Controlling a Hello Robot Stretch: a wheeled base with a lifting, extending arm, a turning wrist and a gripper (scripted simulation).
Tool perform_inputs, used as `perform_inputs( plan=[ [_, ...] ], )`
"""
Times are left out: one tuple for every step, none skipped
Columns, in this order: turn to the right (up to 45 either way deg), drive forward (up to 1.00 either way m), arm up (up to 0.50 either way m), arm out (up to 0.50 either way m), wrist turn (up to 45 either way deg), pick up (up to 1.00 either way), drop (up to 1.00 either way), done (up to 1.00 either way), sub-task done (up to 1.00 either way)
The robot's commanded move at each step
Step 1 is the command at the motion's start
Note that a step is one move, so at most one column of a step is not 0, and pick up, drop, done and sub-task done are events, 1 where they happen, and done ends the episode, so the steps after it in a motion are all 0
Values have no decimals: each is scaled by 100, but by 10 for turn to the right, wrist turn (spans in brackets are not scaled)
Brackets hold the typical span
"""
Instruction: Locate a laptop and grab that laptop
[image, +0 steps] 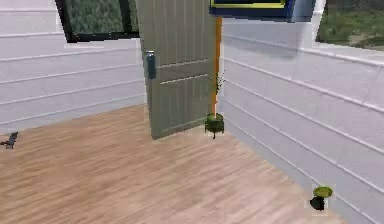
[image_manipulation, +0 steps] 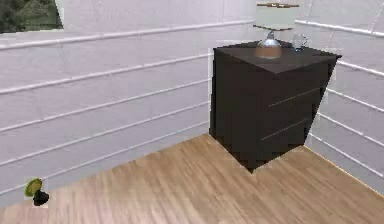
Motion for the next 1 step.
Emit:
perform_inputs(
  plan=[
    [450, 0, 0, 0, 0, 0, 0, 0, 0]
  ],
)
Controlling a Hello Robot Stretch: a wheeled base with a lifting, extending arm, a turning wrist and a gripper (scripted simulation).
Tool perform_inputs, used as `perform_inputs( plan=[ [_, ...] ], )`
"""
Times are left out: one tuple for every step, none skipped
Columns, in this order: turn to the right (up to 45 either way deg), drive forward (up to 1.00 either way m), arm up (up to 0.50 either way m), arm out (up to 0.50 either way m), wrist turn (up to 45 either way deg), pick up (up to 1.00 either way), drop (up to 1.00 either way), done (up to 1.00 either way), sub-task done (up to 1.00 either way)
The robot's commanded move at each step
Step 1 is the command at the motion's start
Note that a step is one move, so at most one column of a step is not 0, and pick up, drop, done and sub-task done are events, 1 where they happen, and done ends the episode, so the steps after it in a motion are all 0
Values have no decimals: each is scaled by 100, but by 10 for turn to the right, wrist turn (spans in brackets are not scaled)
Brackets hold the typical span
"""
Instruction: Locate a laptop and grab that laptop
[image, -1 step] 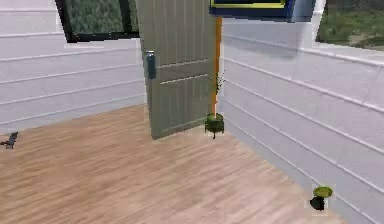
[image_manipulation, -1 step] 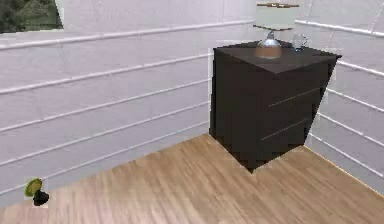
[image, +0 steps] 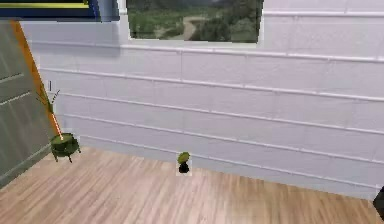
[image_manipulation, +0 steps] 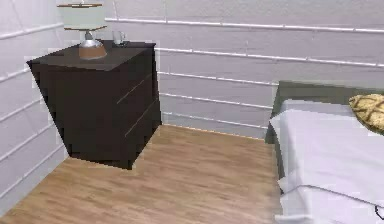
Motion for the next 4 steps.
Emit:
perform_inputs(
  plan=[
    [60, 0, 0, 0, 0, 0, 0, 0, 0],
    [0, 25, 0, 0, 0, 0, 0, 0, 0],
    [450, 0, 0, 0, 0, 0, 0, 0, 0],
    [270, 0, 0, 0, 0, 0, 0, 0, 0]
  ],
)
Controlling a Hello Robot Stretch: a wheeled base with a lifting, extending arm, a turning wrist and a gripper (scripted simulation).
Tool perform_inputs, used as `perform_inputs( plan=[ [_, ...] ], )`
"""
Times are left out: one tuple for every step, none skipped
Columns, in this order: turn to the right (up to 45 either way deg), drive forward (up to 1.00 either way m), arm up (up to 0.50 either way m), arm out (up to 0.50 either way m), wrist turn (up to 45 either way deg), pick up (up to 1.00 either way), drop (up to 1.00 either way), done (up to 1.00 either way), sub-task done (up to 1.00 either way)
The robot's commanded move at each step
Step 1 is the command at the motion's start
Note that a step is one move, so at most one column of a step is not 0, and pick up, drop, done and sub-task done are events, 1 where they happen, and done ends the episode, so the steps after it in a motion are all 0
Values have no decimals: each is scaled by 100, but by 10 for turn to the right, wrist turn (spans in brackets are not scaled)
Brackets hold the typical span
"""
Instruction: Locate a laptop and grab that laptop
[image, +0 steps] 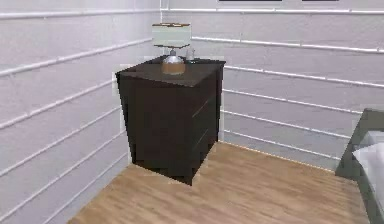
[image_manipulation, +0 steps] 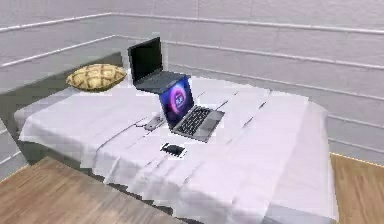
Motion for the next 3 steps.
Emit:
perform_inputs(
  plan=[
    [450, 0, 0, 0, 0, 0, 0, 0, 0],
    [150, 0, 0, 0, 0, 0, 0, 0, 0],
    [0, 60, 0, 0, 0, 0, 0, 0, 0]
  ],
)
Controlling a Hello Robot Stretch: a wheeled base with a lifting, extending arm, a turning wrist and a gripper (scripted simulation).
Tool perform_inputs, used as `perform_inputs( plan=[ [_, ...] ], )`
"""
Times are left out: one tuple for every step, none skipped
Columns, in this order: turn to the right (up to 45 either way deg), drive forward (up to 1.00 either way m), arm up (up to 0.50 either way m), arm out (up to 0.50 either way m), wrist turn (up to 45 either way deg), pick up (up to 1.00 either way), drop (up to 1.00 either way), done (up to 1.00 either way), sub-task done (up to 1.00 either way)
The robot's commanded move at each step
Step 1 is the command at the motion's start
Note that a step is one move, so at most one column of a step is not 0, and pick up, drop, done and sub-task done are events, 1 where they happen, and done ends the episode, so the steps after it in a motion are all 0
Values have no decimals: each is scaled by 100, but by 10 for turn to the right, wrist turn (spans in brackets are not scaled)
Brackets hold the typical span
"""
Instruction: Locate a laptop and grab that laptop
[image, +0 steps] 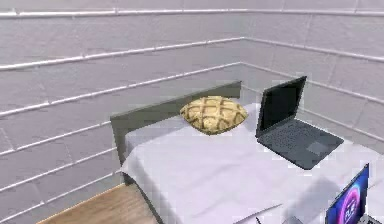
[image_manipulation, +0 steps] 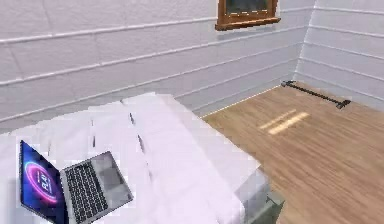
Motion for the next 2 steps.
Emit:
perform_inputs(
  plan=[
    [-300, 0, 0, 0, 0, 0, 0, 0, 0],
    [0, 0, 50, 0, 0, 0, 0, 0, 0]
  ],
)
